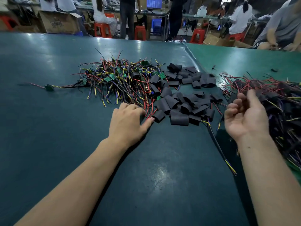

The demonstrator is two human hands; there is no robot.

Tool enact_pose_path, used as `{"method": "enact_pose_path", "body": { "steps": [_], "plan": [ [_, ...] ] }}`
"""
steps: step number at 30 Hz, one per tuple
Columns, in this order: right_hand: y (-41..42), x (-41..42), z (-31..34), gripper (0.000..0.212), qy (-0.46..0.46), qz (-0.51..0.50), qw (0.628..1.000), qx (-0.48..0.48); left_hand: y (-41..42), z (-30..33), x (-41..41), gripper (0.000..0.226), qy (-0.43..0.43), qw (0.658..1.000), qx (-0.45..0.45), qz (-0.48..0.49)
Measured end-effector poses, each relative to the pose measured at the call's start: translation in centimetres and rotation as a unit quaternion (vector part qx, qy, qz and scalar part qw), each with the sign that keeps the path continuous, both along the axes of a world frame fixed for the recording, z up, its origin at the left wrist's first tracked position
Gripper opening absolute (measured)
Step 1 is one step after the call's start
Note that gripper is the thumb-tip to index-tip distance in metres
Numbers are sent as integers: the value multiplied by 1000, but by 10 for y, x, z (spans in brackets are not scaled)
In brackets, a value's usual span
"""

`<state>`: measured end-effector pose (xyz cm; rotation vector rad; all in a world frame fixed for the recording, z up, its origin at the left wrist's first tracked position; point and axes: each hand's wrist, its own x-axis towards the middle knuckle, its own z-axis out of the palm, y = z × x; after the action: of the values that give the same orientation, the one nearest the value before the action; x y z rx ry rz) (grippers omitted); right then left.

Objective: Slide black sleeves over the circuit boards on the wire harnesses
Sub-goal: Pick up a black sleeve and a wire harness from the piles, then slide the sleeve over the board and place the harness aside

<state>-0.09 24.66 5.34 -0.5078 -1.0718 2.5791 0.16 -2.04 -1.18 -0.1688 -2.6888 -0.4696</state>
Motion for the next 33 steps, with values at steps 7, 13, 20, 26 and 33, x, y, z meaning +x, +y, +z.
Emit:
{"method": "enact_pose_path", "body": {
  "steps": [7, 13, 20, 26, 33],
  "plan": [
    [-32, 0, -9, 38, 31, 103, 985, 131, -2, 4, 1, 21, 11, 1000, 27, 11],
    [-44, 3, -15, 38, 20, 157, 970, 186, 2, 10, 3, 16, 81, 986, 135, 48],
    [-62, 1, -39, 12, 58, 170, 874, 451, 10, 18, 15, 15, 214, 947, 238, -17],
    [-76, 2, -55, 58, 143, 166, 688, 692, 11, 15, 14, 14, 236, 940, 199, -143],
    [-85, 3, -53, 26, 218, 121, 625, 739, 16, 15, 21, 11, 210, 912, 214, -280]
  ]
}}
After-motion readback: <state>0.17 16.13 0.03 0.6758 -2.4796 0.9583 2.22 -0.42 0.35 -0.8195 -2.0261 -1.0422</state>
